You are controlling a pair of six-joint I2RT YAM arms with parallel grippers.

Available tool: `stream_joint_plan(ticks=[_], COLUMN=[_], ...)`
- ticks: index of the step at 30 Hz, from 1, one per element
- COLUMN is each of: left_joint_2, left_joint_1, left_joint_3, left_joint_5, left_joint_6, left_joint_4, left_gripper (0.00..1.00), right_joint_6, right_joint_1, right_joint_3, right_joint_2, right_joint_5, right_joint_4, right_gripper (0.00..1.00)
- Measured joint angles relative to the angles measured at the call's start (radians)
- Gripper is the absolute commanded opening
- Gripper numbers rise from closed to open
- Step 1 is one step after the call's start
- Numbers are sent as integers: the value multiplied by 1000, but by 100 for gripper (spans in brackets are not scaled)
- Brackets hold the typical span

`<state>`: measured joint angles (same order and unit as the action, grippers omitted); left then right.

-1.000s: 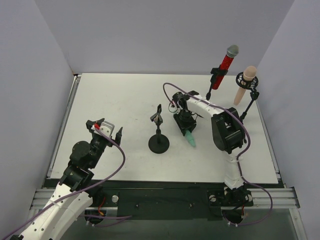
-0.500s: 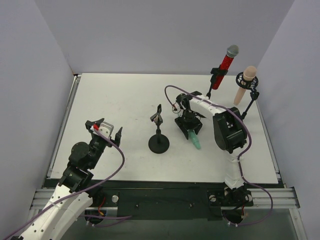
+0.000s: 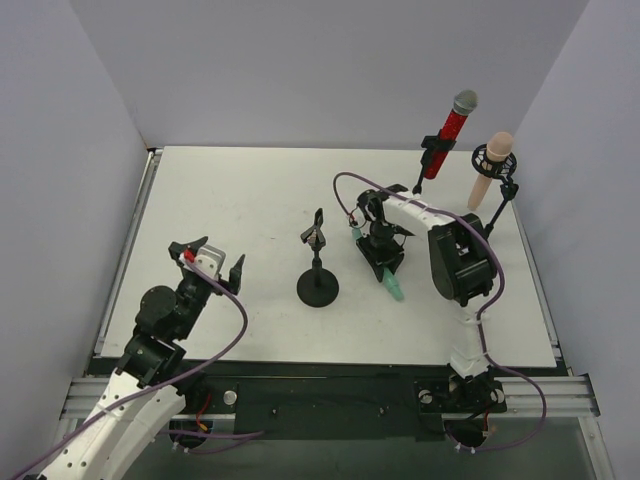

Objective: Attach the microphones to the stand

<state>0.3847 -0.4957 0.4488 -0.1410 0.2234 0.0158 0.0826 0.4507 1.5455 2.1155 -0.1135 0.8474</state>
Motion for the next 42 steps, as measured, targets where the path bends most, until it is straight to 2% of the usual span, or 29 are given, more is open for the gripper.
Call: stream_joint_plan(ticks=[4,8,14,18,23,29,34,37,42], left_joint_2=[-18,-12,83,162,251,288,304,393,594], left_joint_1=[0,5,9,9,-17,-114,-167,-179,-180], left_joint_3=[0,0,23,91,206,208,-54,-177,-205], left_joint_5=[34,109,260,372,473,463,433,384,316], left_joint_6=[-36,-116,-335,-454,-538,-474,-346,-289,-229], left_joint_4=[-4,-26,-96,-130,-171,-180,-374,-448,-680], left_gripper=[97,97,96,91,91,86,85,84,81], right_joint_6=[29,74,130,172,246,267,247,240,230], right_joint_1=[-12,-23,-42,-75,-122,-122,-112,-101,-81], right_joint_3=[-27,-32,-11,32,53,86,43,-24,-123], right_joint_2=[-55,-203,-451,-529,-625,-683,-684,-695,-723], right_joint_5=[-50,-113,-170,-227,-333,-465,-536,-557,-586], right_joint_4=[2,5,10,14,8,-6,-53,-88,-138], right_gripper=[0,0,0,0,0,0,0,0,0])
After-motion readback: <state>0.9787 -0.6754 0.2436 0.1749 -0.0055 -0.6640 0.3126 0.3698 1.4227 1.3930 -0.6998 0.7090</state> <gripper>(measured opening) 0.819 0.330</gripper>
